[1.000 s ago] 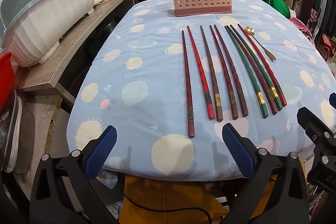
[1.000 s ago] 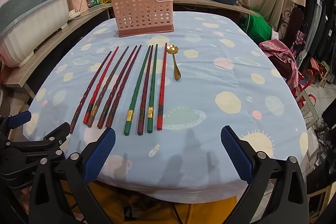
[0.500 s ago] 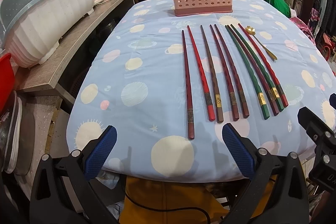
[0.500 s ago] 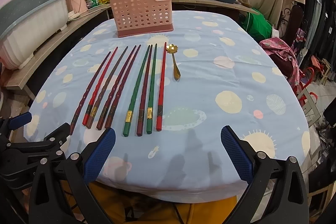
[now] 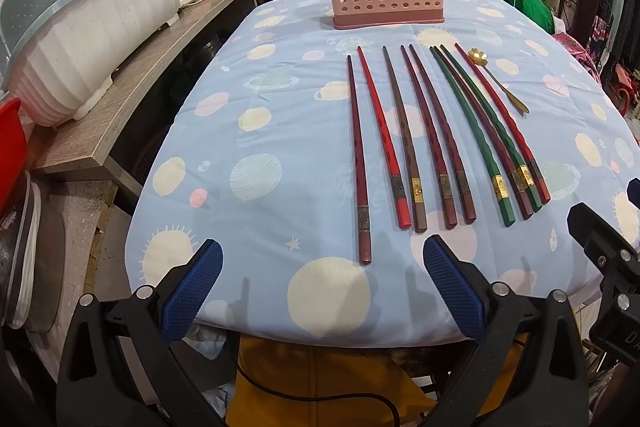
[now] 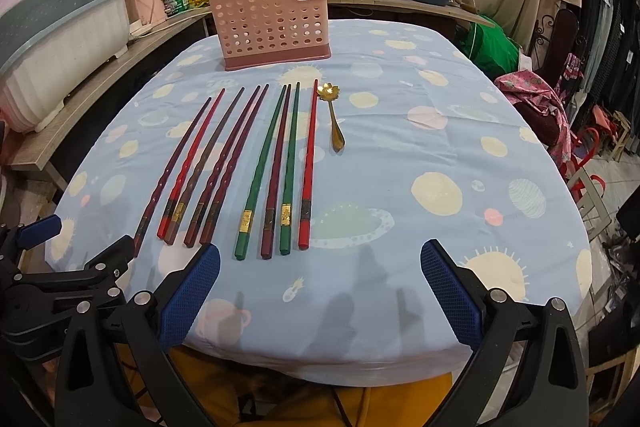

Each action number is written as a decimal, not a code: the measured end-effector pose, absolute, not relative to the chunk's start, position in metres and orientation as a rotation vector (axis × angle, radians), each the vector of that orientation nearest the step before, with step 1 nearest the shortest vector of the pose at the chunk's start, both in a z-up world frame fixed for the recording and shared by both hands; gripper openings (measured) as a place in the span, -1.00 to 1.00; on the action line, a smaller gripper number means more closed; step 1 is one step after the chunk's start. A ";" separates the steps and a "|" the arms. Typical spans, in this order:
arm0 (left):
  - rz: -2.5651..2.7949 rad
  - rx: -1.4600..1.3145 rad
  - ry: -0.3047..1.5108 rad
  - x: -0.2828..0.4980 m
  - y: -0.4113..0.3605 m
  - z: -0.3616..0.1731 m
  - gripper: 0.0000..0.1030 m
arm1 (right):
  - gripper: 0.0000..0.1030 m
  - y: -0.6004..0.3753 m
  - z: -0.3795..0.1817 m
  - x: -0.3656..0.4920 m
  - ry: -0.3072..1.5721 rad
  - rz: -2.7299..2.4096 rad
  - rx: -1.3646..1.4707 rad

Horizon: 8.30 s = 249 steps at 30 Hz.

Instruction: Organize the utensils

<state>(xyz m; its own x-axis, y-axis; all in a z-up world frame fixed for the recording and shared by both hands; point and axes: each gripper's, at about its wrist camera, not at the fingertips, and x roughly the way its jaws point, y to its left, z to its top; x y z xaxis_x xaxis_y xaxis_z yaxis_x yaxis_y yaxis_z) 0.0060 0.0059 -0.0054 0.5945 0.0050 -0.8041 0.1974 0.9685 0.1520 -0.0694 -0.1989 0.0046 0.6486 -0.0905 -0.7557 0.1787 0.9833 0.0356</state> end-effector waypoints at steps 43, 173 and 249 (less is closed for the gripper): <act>-0.086 0.089 1.014 0.030 0.035 -0.019 0.86 | 0.87 -0.210 -0.004 -0.065 0.863 -0.155 0.149; -0.247 -0.120 0.234 0.278 -0.028 0.257 -0.86 | -0.96 -0.291 0.094 0.229 0.667 -0.029 0.335; -0.213 -0.040 0.860 0.079 0.027 -0.008 0.31 | -0.51 -0.224 -0.027 -0.010 0.912 -0.010 0.244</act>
